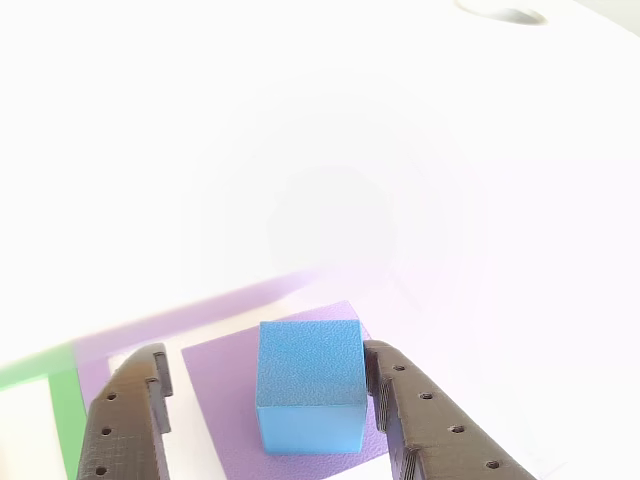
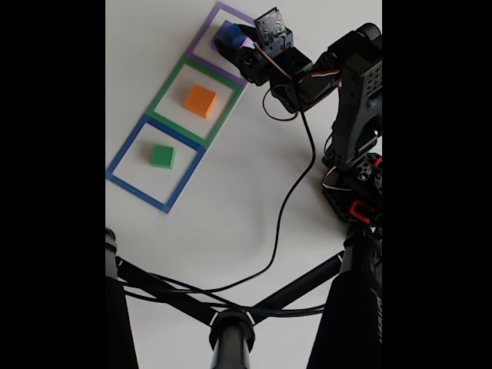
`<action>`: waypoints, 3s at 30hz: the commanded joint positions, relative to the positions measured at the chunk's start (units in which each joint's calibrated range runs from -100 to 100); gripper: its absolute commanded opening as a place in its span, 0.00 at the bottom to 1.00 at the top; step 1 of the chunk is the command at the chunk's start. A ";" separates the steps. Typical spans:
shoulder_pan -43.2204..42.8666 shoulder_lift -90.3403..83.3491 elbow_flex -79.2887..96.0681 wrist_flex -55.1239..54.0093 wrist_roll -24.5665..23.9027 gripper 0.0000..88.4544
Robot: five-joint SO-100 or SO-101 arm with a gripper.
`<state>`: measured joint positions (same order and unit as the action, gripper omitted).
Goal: Tower of hanoi
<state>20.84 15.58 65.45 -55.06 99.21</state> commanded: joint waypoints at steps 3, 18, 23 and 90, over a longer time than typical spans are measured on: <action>-0.13 -7.06 0.55 2.75 0.79 0.28; -0.13 -54.62 -13.36 78.38 0.79 0.11; -2.52 -57.12 -33.63 108.01 0.79 0.04; -36.65 -34.35 11.28 21.86 0.79 0.41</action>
<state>-15.51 -23.51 76.24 -23.03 100.00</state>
